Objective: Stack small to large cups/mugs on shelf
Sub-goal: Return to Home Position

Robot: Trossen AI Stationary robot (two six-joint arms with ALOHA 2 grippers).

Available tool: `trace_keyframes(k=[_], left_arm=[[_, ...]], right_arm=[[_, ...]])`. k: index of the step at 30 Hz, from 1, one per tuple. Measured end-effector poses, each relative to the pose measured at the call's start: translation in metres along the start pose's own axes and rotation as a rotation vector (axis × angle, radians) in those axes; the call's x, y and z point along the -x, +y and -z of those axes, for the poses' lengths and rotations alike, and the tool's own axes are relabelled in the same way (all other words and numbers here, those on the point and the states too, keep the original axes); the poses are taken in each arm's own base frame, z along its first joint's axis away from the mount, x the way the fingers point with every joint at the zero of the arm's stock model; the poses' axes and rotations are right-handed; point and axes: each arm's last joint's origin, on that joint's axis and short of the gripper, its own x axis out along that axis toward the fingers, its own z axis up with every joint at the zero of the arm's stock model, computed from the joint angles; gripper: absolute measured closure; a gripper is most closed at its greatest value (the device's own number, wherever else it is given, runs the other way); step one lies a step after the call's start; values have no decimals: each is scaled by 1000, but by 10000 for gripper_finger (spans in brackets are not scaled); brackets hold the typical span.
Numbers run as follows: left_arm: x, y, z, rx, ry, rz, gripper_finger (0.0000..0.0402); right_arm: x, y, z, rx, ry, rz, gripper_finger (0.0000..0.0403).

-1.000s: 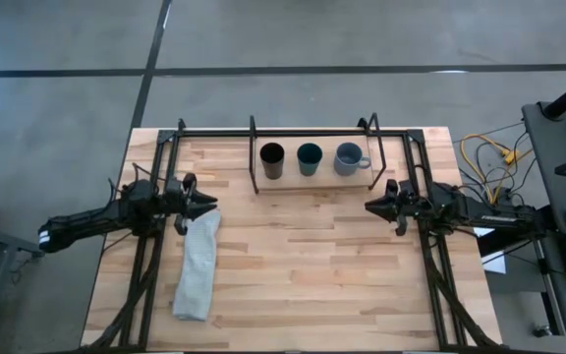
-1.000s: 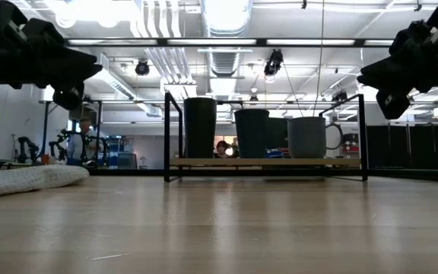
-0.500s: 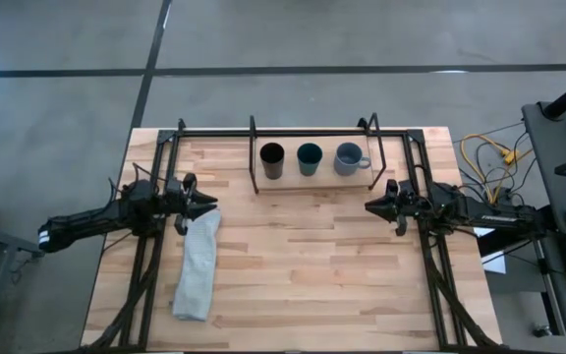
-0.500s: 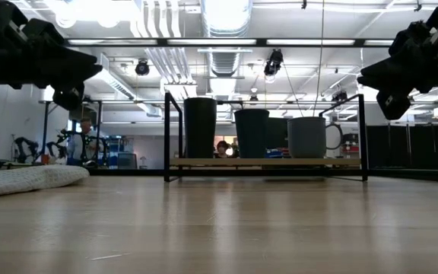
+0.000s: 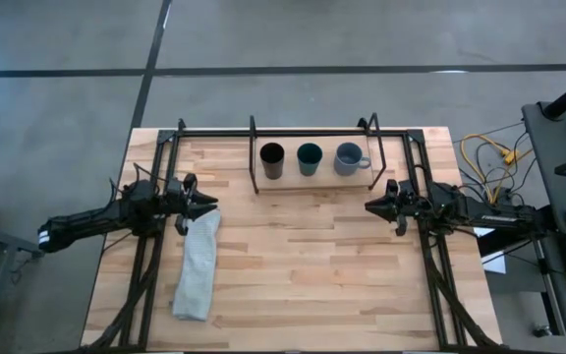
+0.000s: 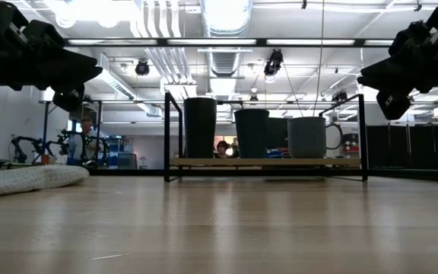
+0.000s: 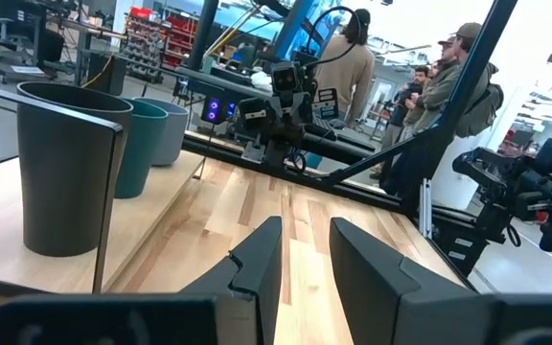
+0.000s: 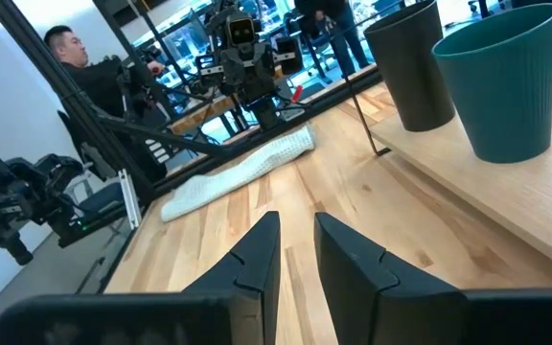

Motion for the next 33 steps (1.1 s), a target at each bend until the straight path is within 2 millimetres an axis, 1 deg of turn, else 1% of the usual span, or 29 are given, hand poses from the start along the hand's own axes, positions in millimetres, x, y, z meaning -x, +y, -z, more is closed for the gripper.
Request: trace_keyframes(k=[15, 33], left_arm=[[0, 0, 0, 0, 0, 0, 324], [0, 0, 0, 0, 0, 0, 324]], right_arm=[[3, 2, -3, 4, -43, -21, 339], [2, 1, -2, 1, -22, -9, 339]])
